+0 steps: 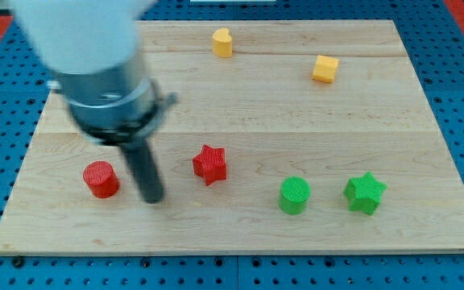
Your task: Slide red star towards bottom center
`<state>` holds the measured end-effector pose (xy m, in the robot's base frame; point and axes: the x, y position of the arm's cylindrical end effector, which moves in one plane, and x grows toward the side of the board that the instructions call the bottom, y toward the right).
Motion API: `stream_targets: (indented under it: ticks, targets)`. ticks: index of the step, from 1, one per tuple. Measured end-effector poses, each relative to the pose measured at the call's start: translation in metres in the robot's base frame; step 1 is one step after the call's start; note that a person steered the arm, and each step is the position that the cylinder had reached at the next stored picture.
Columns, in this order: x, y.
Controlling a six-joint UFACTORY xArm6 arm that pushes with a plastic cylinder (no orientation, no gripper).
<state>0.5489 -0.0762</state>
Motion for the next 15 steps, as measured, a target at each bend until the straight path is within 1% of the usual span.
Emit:
stream_targets:
  ticks: [1, 2, 3, 4, 5, 6, 7, 8, 9, 10, 11, 12, 13, 14, 15]
  targets:
    - [-0.027, 0.078]
    - [-0.031, 0.082]
    - [-0.085, 0.094]
    - [-0.094, 0.073]
    - [-0.139, 0.058]
    - [-0.152, 0.057]
    - [-0.122, 0.02]
    - [-0.056, 0.037]
    - [-0.074, 0.054]
    - [-0.137, 0.028]
    - [-0.138, -0.073]
    - [-0.097, -0.004]
    - [-0.122, 0.019]
    - [-0.129, 0.05]
    - [-0.07, 0.048]
